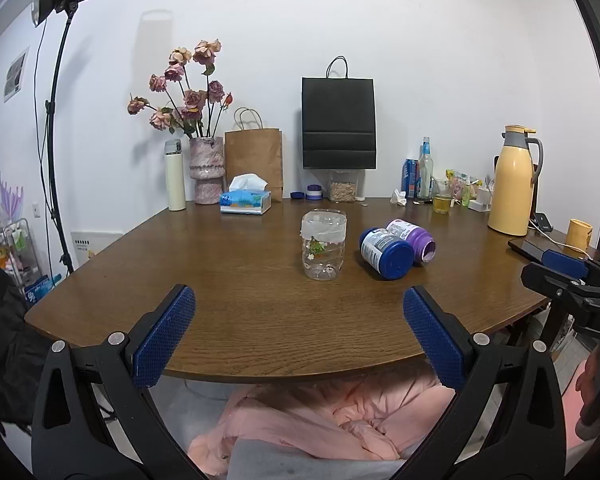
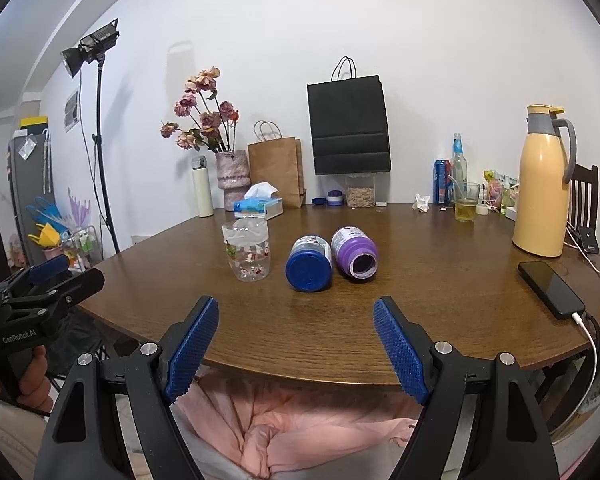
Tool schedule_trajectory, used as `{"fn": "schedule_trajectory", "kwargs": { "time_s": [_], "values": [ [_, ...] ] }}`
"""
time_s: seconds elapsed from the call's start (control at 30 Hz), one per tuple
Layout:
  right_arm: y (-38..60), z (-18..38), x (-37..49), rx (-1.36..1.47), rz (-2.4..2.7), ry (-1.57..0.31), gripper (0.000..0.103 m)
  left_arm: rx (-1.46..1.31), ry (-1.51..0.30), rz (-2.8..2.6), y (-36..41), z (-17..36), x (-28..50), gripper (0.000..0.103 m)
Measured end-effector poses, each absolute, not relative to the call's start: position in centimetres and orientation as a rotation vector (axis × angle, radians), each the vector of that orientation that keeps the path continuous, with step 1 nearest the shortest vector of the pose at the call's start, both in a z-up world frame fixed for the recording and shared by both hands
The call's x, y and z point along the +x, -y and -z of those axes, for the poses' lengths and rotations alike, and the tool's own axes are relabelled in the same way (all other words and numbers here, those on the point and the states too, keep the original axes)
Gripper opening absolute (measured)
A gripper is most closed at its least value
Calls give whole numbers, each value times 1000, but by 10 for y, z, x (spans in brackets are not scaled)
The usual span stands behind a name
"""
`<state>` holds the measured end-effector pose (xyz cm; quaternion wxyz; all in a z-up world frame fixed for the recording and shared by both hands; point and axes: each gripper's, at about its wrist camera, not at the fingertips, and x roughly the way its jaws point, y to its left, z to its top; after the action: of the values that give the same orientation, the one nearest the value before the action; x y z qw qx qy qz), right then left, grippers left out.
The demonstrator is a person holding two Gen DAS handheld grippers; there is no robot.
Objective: Flip cup upright
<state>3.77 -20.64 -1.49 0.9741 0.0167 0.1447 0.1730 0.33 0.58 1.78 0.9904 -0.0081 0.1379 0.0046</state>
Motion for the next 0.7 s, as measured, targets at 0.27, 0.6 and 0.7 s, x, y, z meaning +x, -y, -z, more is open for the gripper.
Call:
{"fn": "schedule_trajectory", "kwargs": {
  "time_s": [0.27,0.6,0.7],
  "values": [
    [204,14,37,34,-348,-296,84,-18,-278,-8,-7,-19,4,103],
    [205,15,36,35,-349,-285,84,-20,-268,-11,-6,-19,2,103],
    [206,15,35,35,-349,-281,84,-20,-266,-9,-5,-20,0,103]
  ]
}}
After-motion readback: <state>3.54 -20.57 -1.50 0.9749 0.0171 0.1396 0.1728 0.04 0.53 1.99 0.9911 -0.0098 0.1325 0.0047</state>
